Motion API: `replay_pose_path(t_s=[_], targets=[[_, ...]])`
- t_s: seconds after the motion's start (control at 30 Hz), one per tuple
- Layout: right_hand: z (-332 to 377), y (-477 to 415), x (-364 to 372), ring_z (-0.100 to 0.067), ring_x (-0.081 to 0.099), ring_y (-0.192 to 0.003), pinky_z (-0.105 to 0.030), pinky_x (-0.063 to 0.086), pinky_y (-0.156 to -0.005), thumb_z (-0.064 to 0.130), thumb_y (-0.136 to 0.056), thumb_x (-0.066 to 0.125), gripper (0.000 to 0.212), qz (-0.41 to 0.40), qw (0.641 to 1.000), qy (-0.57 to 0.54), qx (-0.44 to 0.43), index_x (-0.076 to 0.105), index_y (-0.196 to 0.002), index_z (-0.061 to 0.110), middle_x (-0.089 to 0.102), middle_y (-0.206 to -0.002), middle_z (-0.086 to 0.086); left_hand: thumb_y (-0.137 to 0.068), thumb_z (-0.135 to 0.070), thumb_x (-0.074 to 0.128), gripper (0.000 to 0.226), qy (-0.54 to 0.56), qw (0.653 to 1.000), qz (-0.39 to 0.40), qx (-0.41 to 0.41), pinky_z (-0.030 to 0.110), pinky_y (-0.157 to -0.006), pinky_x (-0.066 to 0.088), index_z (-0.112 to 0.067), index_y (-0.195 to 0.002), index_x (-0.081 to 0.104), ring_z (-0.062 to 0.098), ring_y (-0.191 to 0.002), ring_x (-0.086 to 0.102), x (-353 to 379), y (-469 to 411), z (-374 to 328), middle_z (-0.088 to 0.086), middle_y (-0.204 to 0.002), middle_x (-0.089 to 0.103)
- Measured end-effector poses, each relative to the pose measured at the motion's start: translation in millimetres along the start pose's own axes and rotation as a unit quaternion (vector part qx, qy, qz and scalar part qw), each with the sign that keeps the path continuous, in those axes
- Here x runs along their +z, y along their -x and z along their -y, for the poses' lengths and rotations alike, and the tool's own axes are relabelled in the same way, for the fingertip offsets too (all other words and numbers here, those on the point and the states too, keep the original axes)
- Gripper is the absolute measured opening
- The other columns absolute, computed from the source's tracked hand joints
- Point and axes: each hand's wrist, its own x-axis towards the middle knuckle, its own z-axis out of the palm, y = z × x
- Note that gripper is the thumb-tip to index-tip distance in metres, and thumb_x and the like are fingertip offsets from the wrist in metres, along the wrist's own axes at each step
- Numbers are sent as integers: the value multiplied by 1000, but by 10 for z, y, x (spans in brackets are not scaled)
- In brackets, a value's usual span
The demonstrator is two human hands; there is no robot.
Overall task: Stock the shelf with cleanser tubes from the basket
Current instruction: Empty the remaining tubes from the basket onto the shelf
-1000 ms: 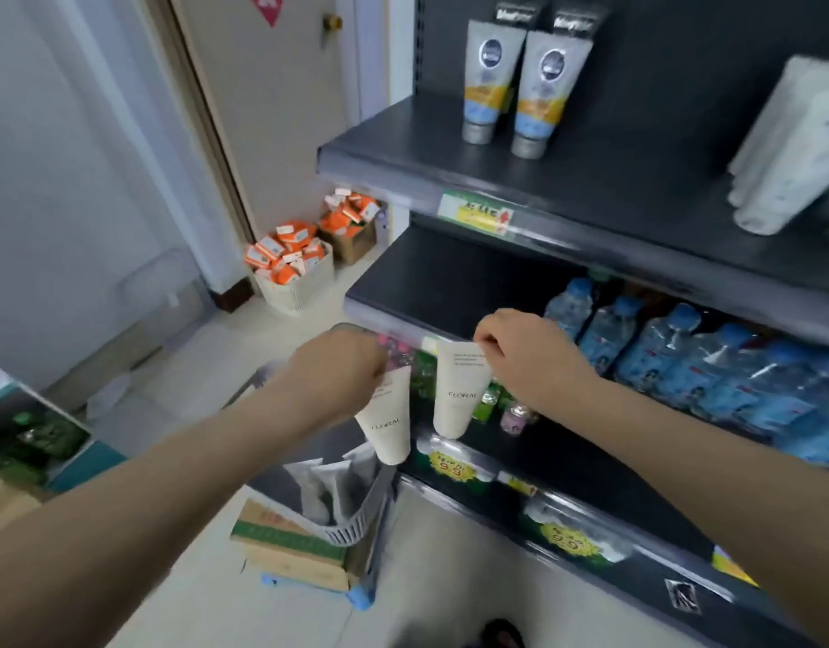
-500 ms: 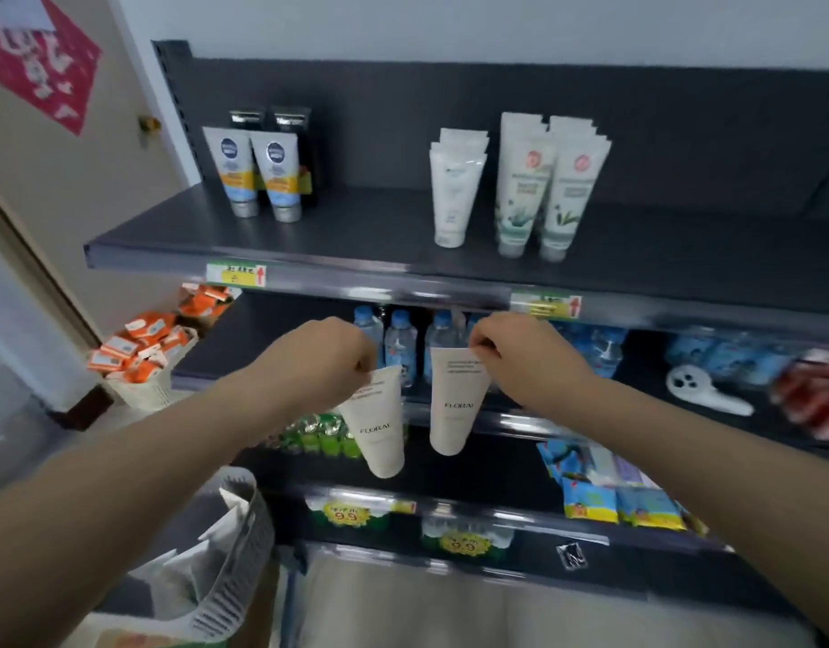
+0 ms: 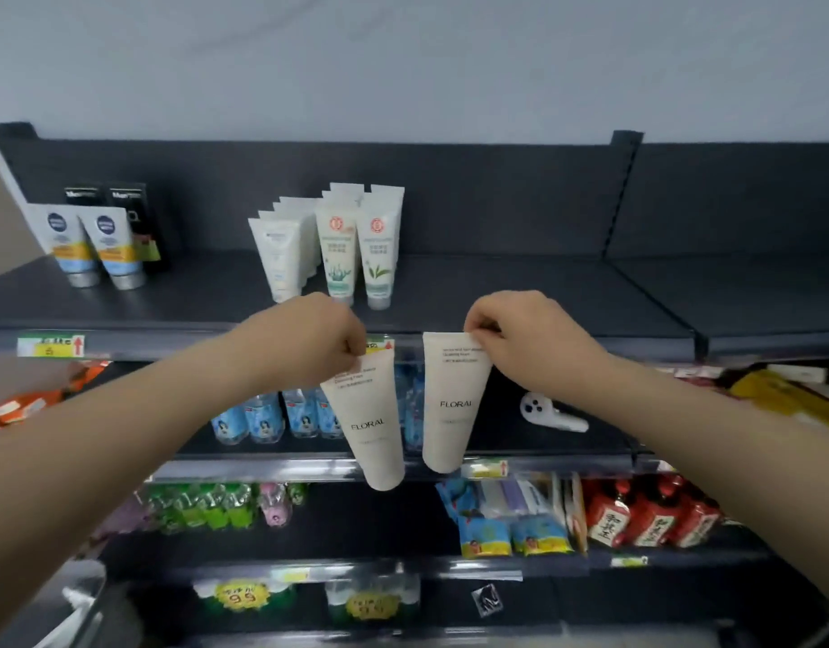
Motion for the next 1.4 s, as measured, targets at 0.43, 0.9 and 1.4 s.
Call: replay_pose_path(t_s=[0.43,0.9,1.4], targets=[[-673,-417,-767,-9,59,-82,-23,46,-71,15,-92,52,17,-72,997,-22,30,67,-88,21,58,-82,14,-88,-24,62,13,1,996,-70,48,22,-71,45,-19,-93,73,9,-80,58,-834,-956,-313,-12,-82,65],[-1315,-1878,-1000,-13,58,-84,-21,41,-71,7,-89,52,16,-96,995,20,19,68,-89,11,63,-88,2,-86,-23,63,12,-2,993,-102,55,15,-58,40,-17,-91,72,6,-68,55,-1149,-2522,168,-14,-71,61],[-1762,-3127,-469,-15,58,-87,-24,41,-72,7,-88,50,19,-73,997,29,22,68,-93,10,59,-90,4,-88,-25,63,16,-22,996,-61,57,27,-75,45,-15,-96,72,18,-91,59,-792,-3781,769,-2,-94,69]])
